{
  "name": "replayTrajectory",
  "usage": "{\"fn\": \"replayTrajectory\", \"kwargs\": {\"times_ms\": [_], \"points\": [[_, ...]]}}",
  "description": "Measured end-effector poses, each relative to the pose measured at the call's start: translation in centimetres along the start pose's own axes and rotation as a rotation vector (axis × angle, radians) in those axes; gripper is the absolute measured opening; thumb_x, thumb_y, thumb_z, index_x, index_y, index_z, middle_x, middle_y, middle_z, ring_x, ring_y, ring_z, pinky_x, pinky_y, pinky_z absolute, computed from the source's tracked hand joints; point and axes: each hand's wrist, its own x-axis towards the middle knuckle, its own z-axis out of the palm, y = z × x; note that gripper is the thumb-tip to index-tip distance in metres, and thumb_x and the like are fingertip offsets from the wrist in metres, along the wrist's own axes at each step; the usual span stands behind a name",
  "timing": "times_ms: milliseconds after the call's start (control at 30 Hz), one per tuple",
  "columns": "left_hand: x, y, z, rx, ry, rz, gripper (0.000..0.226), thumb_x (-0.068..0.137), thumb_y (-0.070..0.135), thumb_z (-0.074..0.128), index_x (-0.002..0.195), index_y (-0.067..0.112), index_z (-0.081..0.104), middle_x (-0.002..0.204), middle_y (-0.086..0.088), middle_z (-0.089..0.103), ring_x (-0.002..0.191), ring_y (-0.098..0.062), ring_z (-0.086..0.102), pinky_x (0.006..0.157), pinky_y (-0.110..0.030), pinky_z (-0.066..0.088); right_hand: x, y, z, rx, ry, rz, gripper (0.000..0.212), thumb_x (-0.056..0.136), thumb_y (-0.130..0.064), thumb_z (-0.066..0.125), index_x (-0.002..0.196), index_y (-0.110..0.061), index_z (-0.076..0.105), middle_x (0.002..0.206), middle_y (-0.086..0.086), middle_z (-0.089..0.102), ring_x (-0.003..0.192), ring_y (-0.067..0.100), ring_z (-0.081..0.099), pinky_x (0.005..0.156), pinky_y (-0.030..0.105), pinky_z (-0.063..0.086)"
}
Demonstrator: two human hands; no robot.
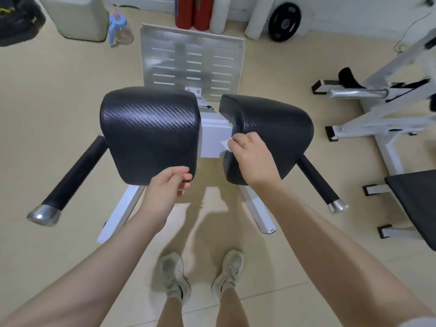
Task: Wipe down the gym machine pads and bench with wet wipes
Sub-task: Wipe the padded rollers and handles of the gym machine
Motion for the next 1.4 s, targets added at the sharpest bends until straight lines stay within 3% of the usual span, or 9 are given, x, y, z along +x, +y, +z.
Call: {"fn": "replayTrajectory", "kwargs": {"times_ms": [133,333,433,533,600,767,1067,1233,1400], "points": [[-0.1,-0.8,-0.6,0.048,-0.036,-0.016,0.023,0.092,0.01,0.046,0.092,0.023,0.065,0.091,0.005,0.067,0.084,-0.015,0.06,0.076,-0.025,0.048,-1.2,-0.2,2.3,-0.367,-0.288,-0.122,0.039,0.08,0.006,0.046,0.117,-0.001,0.057,0.117,0.011,0.056,0.092,0.027,0.053,0.074,0.031,0.043],[-1.2,-0.9,0.7,0.093,-0.051,-0.037,0.023,0.093,0.008,0.044,0.091,0.021,0.063,0.09,0.003,0.064,0.08,-0.013,0.057,0.074,-0.022,0.048,-3.7,-0.9,1.7,0.006,-0.681,0.211,0.027,0.094,-0.005,0.038,0.117,-0.002,0.051,0.121,0.018,0.049,0.09,0.026,0.041,0.086,0.035,0.041],[-2.8,0.4,2.2,0.134,-0.061,-0.044,0.022,0.092,0.006,0.042,0.094,0.015,0.063,0.087,0.003,0.062,0.08,-0.015,0.056,0.071,-0.021,0.047,-6.6,0.1,-1.6,0.292,-0.491,0.412,0.023,0.08,0.006,0.048,0.095,-0.002,0.063,0.109,0.01,0.054,0.099,0.027,0.055,0.078,0.03,0.048],[-4.4,2.4,5.1,0.221,-0.14,-0.028,0.02,0.091,0.005,0.045,0.099,0.011,0.062,0.084,0.003,0.061,0.079,-0.016,0.056,0.07,-0.022,0.045,-8.1,1.9,-7.3,0.764,-0.137,0.816,0.009,0.074,-0.012,0.058,0.07,-0.012,0.066,0.079,-0.004,0.063,0.075,0.009,0.057,0.065,0.014,0.041],[-5.3,3.6,7.5,0.283,-0.175,0.006,0.02,0.091,0.005,0.044,0.099,0.01,0.062,0.08,0.004,0.061,0.074,-0.015,0.055,0.066,-0.022,0.043,-9.0,4.7,-10.3,1.08,-0.021,0.933,0.008,0.064,-0.016,0.063,0.057,-0.014,0.062,0.072,0.0,0.065,0.071,0.009,0.058,0.071,0.018,0.043],[-5.8,4.7,14.8,0.376,-0.242,-0.001,0.023,0.093,0.006,0.041,0.105,0.009,0.06,0.084,0.002,0.062,0.071,-0.012,0.055,0.064,-0.02,0.041,-11.1,13.2,-11.9,1.224,-0.04,0.998,0.006,0.078,-0.015,0.07,0.079,-0.012,0.065,0.088,0.014,0.063,0.084,0.02,0.059,0.084,0.033,0.045],[-3.6,2.1,30.0,0.243,-0.099,-0.215,0.03,0.094,0.002,0.043,0.122,0.008,0.052,0.098,-0.004,0.054,0.078,-0.014,0.051,0.055,-0.014,0.041,-8.9,27.0,-5.1,0.917,-0.287,0.81,0.012,0.079,-0.01,0.064,0.069,-0.005,0.067,0.053,-0.008,0.053,0.05,0.003,0.043,0.052,0.02,0.033],[-2.5,0.1,34.0,0.295,-0.033,-0.241,0.047,0.097,0.021,0.043,0.143,0.026,0.032,0.129,0.0,0.05,0.118,-0.025,0.051,0.096,-0.03,0.039,-5.3,28.4,-1.5,0.826,-0.485,0.481,0.006,0.083,-0.009,0.058,0.079,-0.006,0.062,0.063,-0.008,0.048,0.064,0.011,0.045,0.059,0.022,0.033],[-1.4,-2.5,35.9,-0.117,0.048,-0.371,0.03,0.094,0.016,0.052,0.124,0.017,0.052,0.089,-0.002,0.063,0.076,-0.013,0.063,0.061,-0.02,0.053,-2.1,28.5,2.5,0.677,-0.257,0.238,0.014,0.089,-0.008,0.051,0.091,-0.005,0.065,0.088,0.007,0.064,0.082,0.021,0.054,0.069,0.026,0.035]]}}
